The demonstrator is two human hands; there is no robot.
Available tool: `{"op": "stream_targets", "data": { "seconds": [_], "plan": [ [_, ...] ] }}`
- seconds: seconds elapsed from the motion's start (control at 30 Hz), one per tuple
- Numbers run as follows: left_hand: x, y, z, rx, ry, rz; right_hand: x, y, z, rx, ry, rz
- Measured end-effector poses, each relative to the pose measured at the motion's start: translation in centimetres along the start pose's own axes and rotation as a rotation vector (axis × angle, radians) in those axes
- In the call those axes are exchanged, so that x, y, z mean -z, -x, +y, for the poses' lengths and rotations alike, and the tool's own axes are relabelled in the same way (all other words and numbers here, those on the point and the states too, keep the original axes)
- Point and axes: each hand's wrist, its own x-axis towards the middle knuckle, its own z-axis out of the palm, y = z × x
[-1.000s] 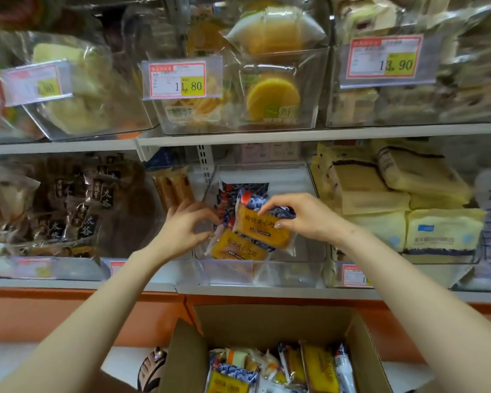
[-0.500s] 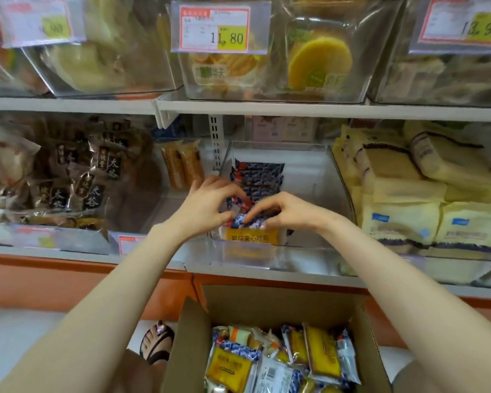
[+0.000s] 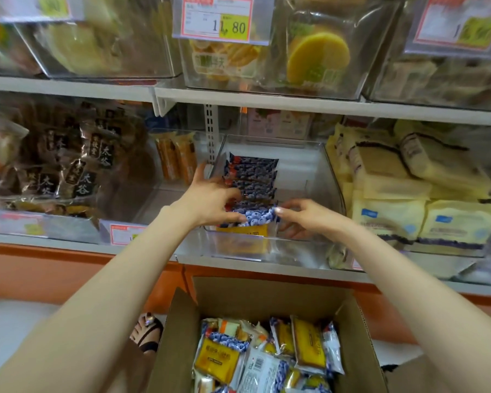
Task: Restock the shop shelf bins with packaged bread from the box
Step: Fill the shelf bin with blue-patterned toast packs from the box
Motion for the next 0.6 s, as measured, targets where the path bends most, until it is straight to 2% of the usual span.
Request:
{"op": "stream_targets", "data": {
  "seconds": [0.17, 0.33, 0.47, 0.6],
  "plan": [
    [0.3, 1.0, -0.1, 0.029, 0.098, -0.03, -0.3, 0.4, -0.5, 0.101, -0.058, -0.068],
    [0.1, 1.1, -0.6, 0.014, 0.137, -0.013, -1.0, 0.1, -0.5, 0.146, -0.012, 0.088],
    [-0.6, 0.5, 0.6, -0.067, 0.052, 0.033, -1.1, -0.2, 0.1, 0.099, 0.146, 0.108],
    [-1.2, -0.1, 1.4, -0.13, 0.119, 0.066, -1.0, -0.6, 0.4, 0.044, 0.083, 0.123]
  ]
}}
